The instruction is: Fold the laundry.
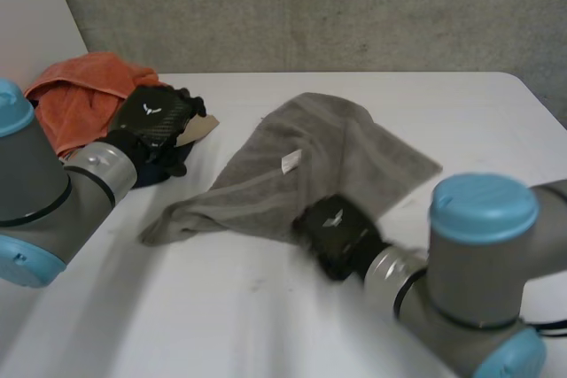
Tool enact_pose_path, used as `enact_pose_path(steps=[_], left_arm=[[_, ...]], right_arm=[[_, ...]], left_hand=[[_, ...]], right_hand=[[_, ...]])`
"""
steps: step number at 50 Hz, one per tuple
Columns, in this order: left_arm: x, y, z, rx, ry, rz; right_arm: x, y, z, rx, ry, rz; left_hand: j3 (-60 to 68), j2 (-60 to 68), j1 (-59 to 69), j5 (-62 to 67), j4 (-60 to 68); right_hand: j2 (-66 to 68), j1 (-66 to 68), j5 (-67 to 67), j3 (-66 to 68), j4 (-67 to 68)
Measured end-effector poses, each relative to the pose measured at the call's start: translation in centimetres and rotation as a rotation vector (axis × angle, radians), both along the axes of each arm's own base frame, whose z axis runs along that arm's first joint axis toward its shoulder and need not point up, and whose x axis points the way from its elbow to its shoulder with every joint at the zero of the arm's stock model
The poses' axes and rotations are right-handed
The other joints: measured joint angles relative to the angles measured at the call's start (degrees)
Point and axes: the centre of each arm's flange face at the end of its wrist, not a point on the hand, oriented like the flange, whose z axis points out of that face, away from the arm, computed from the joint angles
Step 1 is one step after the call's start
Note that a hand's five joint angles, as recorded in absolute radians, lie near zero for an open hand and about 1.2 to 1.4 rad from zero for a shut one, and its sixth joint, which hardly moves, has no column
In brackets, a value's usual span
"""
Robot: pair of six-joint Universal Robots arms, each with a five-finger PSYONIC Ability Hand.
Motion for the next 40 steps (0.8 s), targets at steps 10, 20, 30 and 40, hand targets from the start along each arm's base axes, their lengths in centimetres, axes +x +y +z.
enact_pose_path(steps=[10,20,30,40], left_arm=[[-2.8,1.2,1.4,-0.03,-0.039,-0.136],[-7.1,3.0,-1.3,-0.009,-0.229,-0.343],[-5.6,2.4,-3.3,0.085,-0.368,-0.249],[-5.9,-1.6,-6.6,0.068,-0.24,-0.239]], right_arm=[[-1.0,2.5,1.8,0.096,0.002,0.05],[-5.3,-2.2,5.5,0.025,-0.032,-0.178],[-8.2,-5.5,4.7,0.058,-0.002,-0.298],[-9.7,-7.0,1.2,0.115,0.1,-0.315]], left_hand=[[-1.24,-1.42,-1.07,-1.23,-1.17],[2.19,2.29,2.29,3.74,3.14],[7.03,7.0,7.21,8.61,8.35],[6.82,6.78,6.9,8.02,7.7]], right_hand=[[-47.76,-45.76,-49.2,-48.6,-49.19],[-48.4,-46.89,-51.54,-50.99,-50.96],[-48.4,-46.89,-51.54,-50.99,-50.96],[-48.4,-46.89,-51.54,-50.98,-50.96]])
